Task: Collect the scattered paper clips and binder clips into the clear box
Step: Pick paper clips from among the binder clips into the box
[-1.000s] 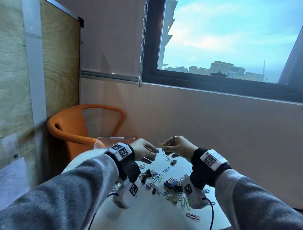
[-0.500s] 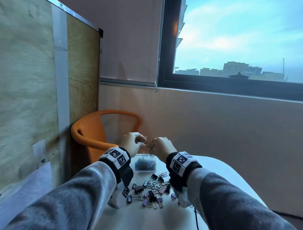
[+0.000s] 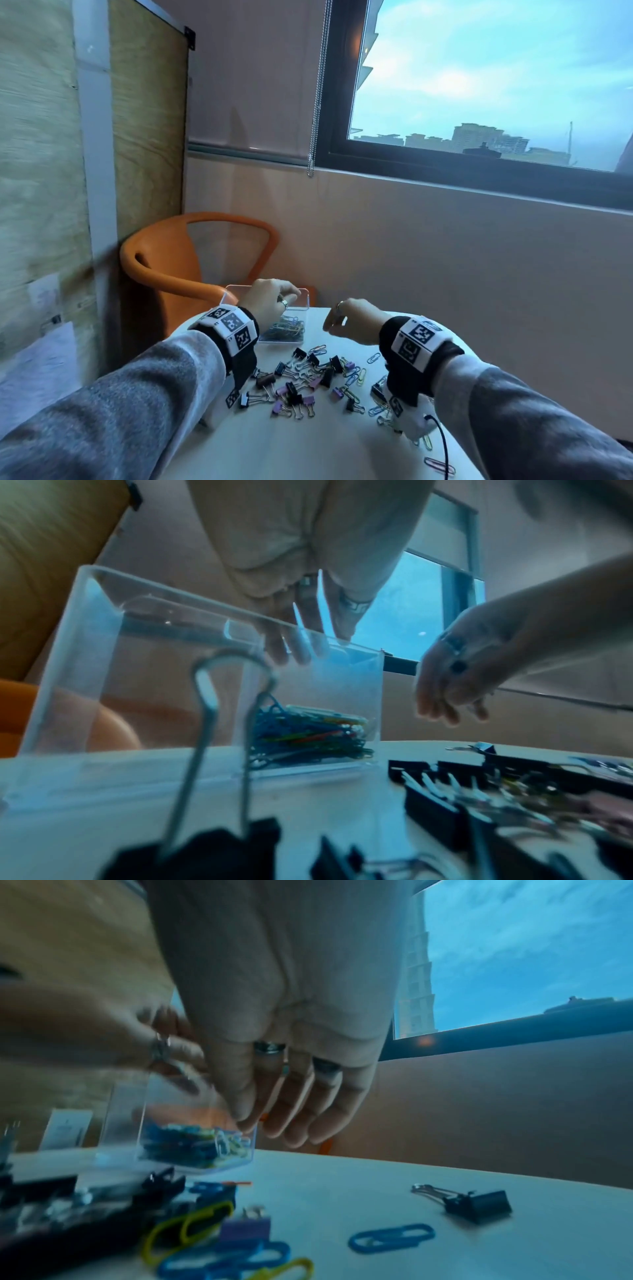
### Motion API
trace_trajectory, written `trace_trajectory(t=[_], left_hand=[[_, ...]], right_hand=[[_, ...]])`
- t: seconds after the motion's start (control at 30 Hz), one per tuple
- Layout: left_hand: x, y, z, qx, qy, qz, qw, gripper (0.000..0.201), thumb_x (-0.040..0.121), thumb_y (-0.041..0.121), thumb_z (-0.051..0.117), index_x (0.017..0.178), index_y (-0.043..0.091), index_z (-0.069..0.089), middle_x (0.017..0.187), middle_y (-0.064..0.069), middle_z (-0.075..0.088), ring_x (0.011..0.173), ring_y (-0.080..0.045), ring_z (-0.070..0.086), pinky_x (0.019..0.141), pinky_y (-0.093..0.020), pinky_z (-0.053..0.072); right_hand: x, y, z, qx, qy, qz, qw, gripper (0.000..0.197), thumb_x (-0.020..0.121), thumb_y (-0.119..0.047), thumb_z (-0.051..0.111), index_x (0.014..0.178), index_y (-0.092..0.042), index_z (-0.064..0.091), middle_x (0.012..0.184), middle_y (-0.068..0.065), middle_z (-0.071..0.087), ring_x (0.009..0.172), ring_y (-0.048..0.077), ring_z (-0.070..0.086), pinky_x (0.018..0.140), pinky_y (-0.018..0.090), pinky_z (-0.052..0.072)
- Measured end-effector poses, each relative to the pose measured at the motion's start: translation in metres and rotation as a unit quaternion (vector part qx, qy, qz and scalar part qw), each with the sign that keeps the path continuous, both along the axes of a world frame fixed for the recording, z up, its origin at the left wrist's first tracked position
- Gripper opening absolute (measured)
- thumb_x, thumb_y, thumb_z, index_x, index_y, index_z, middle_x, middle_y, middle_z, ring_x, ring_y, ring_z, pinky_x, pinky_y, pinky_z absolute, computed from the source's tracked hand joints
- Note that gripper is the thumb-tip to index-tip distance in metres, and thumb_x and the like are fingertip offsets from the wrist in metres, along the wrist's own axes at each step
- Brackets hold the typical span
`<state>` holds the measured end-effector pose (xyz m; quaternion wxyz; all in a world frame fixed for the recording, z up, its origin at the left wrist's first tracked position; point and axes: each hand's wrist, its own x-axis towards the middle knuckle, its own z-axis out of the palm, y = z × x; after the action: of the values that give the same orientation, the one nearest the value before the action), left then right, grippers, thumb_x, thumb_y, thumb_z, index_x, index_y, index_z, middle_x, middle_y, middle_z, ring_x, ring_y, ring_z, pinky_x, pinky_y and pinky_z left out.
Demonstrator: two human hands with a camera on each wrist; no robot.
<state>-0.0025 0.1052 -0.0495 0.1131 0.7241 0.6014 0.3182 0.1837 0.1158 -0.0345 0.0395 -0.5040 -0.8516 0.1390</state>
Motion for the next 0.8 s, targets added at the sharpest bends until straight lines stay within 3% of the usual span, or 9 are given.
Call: trace_trajectory(t=[0.1,0.2,0.27,0.33,0.37,0.43,0.53,0.67,0.8], left_hand=[[0.009,-0.009,-0.001,0.075,0.029,-0.059,0.995,0.013,0.085,0.01,0.059,0.094,0.015,0.067,0.09,0.0,0.06,0.082,-0.014,0.057,0.081,-0.033,0.05],[0.022,-0.02,0.0,0.034,0.08,-0.128,0.988,0.011,0.083,0.01,0.06,0.093,0.012,0.064,0.079,0.007,0.051,0.073,-0.009,0.05,0.069,-0.021,0.046],[0.029,-0.026,-0.002,-0.049,0.131,-0.147,0.979,0.017,0.084,0.013,0.061,0.101,0.011,0.064,0.079,0.009,0.052,0.074,-0.008,0.05,0.067,-0.015,0.043],[0.032,-0.03,-0.005,-0.114,0.191,-0.146,0.964,0.025,0.083,0.015,0.062,0.107,0.012,0.064,0.095,0.0,0.061,0.089,-0.015,0.057,0.077,-0.022,0.047],[0.032,-0.031,-0.007,-0.135,0.213,-0.146,0.957,0.027,0.083,0.015,0.063,0.11,0.013,0.064,0.104,-0.003,0.064,0.095,-0.018,0.058,0.08,-0.025,0.047],[0.031,-0.033,-0.011,-0.17,0.243,-0.145,0.944,0.032,0.084,0.014,0.062,0.116,0.014,0.063,0.112,-0.006,0.064,0.099,-0.019,0.058,0.082,-0.026,0.046],[0.03,-0.032,-0.012,-0.194,0.27,-0.129,0.934,0.033,0.086,0.015,0.06,0.119,0.017,0.062,0.115,-0.006,0.064,0.108,-0.021,0.058,0.087,-0.027,0.047],[0.042,-0.03,-0.01,-0.169,0.262,-0.103,0.945,0.025,0.088,0.022,0.057,0.11,0.015,0.066,0.113,-0.006,0.065,0.106,-0.021,0.06,0.088,-0.029,0.048],[0.067,-0.028,-0.007,-0.166,0.23,-0.148,0.947,0.031,0.088,0.024,0.059,0.119,0.022,0.06,0.117,-0.003,0.061,0.106,-0.019,0.057,0.087,-0.028,0.045]], right_hand=[[-0.007,0.004,-0.009,-0.036,-0.073,0.036,0.996,0.032,0.093,-0.018,0.054,0.123,-0.014,0.059,0.125,0.006,0.061,0.112,0.022,0.057,0.091,0.022,0.041],[-0.021,0.011,-0.017,-0.051,-0.122,0.054,0.99,0.032,0.09,-0.022,0.058,0.12,-0.01,0.061,0.123,0.01,0.062,0.103,0.022,0.057,0.098,0.031,0.044],[-0.027,0.013,-0.018,-0.044,-0.138,0.054,0.988,0.023,0.087,-0.023,0.062,0.104,-0.007,0.067,0.106,0.01,0.067,0.081,0.017,0.054,0.077,0.027,0.05],[-0.029,0.016,-0.018,-0.039,-0.155,0.053,0.986,0.013,0.086,-0.025,0.065,0.077,-0.016,0.062,0.074,-0.001,0.061,0.058,0.012,0.048,0.05,0.016,0.04],[-0.028,0.017,-0.019,-0.041,-0.157,0.05,0.985,0.021,0.086,-0.025,0.065,0.068,-0.02,0.056,0.064,-0.006,0.053,0.052,0.007,0.045,0.044,0.013,0.037],[-0.025,0.018,-0.021,-0.056,-0.148,0.044,0.986,0.025,0.087,-0.023,0.063,0.063,-0.02,0.055,0.058,-0.008,0.048,0.05,0.004,0.044,0.045,0.014,0.037],[-0.018,0.013,-0.019,-0.066,-0.172,0.053,0.981,0.014,0.09,-0.02,0.056,0.087,-0.01,0.067,0.059,-0.005,0.047,0.051,0.006,0.041,0.05,0.017,0.035],[-0.005,0.012,-0.017,-0.049,-0.194,0.049,0.979,0.031,0.089,-0.014,0.054,0.059,-0.019,0.047,0.059,-0.007,0.045,0.051,0.005,0.038,0.048,0.016,0.031],[0.018,0.011,-0.006,-0.086,-0.06,-0.016,0.994,0.029,0.091,-0.009,0.049,0.063,-0.016,0.046,0.071,0.003,0.057,0.051,0.007,0.045,0.037,0.013,0.037]])
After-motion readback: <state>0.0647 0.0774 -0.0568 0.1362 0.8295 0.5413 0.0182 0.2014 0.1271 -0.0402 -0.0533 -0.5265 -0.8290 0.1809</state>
